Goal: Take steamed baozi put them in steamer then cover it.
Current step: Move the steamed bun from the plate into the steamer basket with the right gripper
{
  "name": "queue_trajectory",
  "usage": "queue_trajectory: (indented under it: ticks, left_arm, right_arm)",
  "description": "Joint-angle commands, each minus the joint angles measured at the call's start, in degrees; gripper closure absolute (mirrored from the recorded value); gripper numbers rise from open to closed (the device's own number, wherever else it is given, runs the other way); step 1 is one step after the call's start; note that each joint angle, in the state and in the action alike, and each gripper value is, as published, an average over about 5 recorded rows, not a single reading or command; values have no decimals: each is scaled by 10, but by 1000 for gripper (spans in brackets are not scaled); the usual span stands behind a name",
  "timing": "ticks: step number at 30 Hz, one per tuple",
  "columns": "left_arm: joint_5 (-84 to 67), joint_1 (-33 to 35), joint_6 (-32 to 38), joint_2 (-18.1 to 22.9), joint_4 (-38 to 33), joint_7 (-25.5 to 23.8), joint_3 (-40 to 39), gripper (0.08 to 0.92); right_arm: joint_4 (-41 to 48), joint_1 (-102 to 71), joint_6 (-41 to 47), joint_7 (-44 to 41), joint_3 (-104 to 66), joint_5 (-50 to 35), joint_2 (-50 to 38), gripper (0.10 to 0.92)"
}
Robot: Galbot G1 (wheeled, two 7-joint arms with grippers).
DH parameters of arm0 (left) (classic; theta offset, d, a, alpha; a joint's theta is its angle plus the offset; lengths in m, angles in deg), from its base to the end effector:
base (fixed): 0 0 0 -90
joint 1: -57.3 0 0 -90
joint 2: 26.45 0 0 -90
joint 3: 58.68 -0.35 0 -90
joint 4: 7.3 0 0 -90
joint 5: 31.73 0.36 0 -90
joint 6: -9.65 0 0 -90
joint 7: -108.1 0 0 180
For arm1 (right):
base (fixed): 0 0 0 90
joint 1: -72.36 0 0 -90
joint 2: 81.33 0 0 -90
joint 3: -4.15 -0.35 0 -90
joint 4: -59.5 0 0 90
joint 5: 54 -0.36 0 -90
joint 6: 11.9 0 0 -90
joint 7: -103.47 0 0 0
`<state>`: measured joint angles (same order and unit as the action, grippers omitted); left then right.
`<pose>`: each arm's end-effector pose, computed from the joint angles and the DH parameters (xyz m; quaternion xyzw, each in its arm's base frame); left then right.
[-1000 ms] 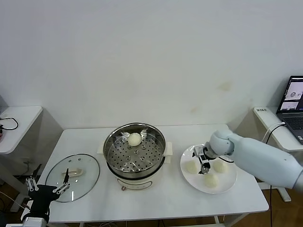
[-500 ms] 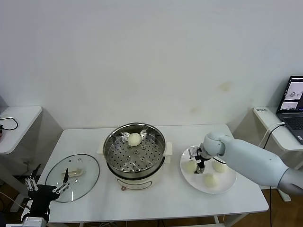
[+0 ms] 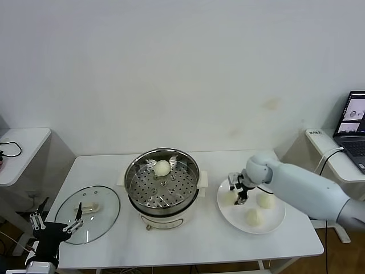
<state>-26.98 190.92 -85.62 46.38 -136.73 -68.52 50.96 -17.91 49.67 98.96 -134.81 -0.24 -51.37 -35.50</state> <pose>0.1286 0.1251 -0.2446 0.0687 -0.9614 -0.2621 0.0480 0.5191 -0.0473 -0.1879 0.5074 -0.5322 0.5730 0.3618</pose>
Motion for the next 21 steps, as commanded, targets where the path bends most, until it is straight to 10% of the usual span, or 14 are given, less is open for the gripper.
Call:
queue_trajectory:
  ticks: [1, 21]
  left_arm:
    - [0, -1, -1, -1, 0, 0, -1, 177]
    - [-7, -18, -1, -16, 11, 1, 0, 177]
  right_arm:
    - [-62, 191, 9, -21, 86, -89, -40, 416]
    - [-37, 309, 127, 82, 142, -323, 232, 406]
